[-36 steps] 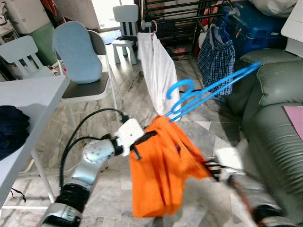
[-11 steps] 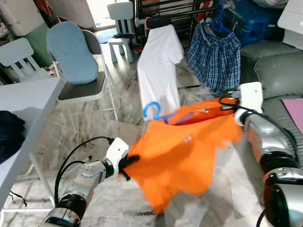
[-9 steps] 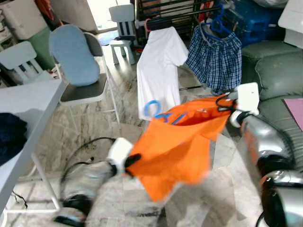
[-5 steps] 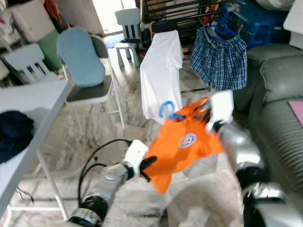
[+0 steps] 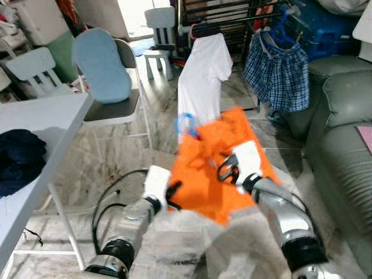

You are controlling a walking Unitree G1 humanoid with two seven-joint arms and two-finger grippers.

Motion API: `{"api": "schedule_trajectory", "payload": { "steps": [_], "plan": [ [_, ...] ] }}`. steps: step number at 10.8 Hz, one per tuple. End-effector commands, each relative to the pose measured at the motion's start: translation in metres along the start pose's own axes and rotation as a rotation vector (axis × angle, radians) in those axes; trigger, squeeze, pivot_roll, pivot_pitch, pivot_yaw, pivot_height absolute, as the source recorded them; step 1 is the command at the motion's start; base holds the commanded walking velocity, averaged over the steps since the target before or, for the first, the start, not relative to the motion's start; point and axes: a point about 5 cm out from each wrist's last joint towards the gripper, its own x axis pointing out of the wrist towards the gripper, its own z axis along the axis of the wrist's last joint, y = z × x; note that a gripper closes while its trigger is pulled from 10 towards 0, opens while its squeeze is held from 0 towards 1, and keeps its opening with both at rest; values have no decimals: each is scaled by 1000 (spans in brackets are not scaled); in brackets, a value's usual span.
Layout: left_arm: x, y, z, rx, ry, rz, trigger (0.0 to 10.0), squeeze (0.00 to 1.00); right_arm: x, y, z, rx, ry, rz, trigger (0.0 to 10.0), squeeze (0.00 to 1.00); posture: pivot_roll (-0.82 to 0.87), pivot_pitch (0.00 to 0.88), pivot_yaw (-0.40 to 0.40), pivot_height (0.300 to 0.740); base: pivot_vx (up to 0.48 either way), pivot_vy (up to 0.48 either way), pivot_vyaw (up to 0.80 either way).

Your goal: Hang hanger

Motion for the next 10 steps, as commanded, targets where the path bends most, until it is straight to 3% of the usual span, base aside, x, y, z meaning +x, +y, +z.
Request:
{"api": "schedule_trajectory", "payload": {
  "steps": [1, 2, 3, 4, 7, 10],
  "plan": [
    [-3, 14, 12, -61, -92, 107, 10000, 0, -2, 12, -14, -8, 54, 46, 0, 0, -192, 0, 87, 740, 0, 0, 0],
    [-7, 18, 10, -83, -103, 145, 10000, 0, -3, 10, -19, -14, 81, 28, 3686, 0, -169, 0, 54, 740, 0, 0, 0],
    [-8, 19, 8, -93, -110, 165, 10000, 0, -3, 8, -21, -21, 96, 17, 10000, 0, -156, 0, 36, 740, 0, 0, 0],
    [-14, 23, 1, -126, -113, 229, 10000, 0, 1, 13, -30, -55, 138, -4, 10000, 0, -121, 0, -9, 740, 0, 0, 0],
    [-20, 26, -7, -186, -109, 277, 10000, 0, 3, 31, -47, -107, 179, 2, 10000, 0, -104, 0, -22, 740, 0, 0, 0],
    [-19, 25, -7, -161, -101, 263, 10000, 0, -2, 25, -60, -92, 208, -45, 10000, 0, -119, 0, 1, 740, 0, 0, 0]
  ]
}}
